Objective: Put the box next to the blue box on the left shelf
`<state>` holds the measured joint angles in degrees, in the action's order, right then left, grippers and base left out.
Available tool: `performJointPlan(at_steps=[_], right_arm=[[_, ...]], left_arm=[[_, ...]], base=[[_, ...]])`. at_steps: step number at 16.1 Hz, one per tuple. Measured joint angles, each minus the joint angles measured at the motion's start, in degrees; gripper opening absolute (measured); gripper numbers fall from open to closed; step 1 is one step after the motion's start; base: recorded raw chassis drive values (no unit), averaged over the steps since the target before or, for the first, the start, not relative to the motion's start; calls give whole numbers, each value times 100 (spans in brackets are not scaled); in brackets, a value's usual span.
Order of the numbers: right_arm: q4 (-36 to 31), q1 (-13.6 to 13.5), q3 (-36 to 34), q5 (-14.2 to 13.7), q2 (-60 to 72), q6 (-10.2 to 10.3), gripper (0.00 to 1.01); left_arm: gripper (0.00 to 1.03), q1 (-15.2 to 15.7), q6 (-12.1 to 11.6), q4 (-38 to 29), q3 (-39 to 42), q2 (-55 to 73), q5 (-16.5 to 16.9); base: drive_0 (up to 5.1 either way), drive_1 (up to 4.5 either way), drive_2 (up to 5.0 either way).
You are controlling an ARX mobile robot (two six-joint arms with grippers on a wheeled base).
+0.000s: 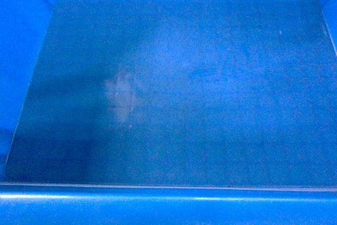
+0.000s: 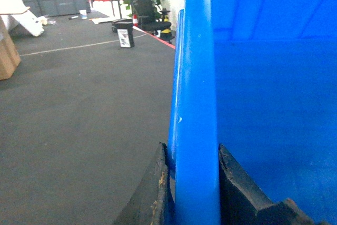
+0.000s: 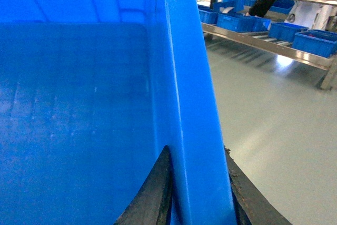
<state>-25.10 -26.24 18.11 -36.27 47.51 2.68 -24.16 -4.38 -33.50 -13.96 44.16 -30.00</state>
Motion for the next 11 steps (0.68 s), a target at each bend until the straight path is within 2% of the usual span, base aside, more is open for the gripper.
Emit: performJointPlan(at_steps=[11], right_arm=[[4, 0, 0, -2, 0, 0, 16]], left_arm=[[17, 0, -11, 0, 0, 0, -2]], base=[[-155, -155, -155]])
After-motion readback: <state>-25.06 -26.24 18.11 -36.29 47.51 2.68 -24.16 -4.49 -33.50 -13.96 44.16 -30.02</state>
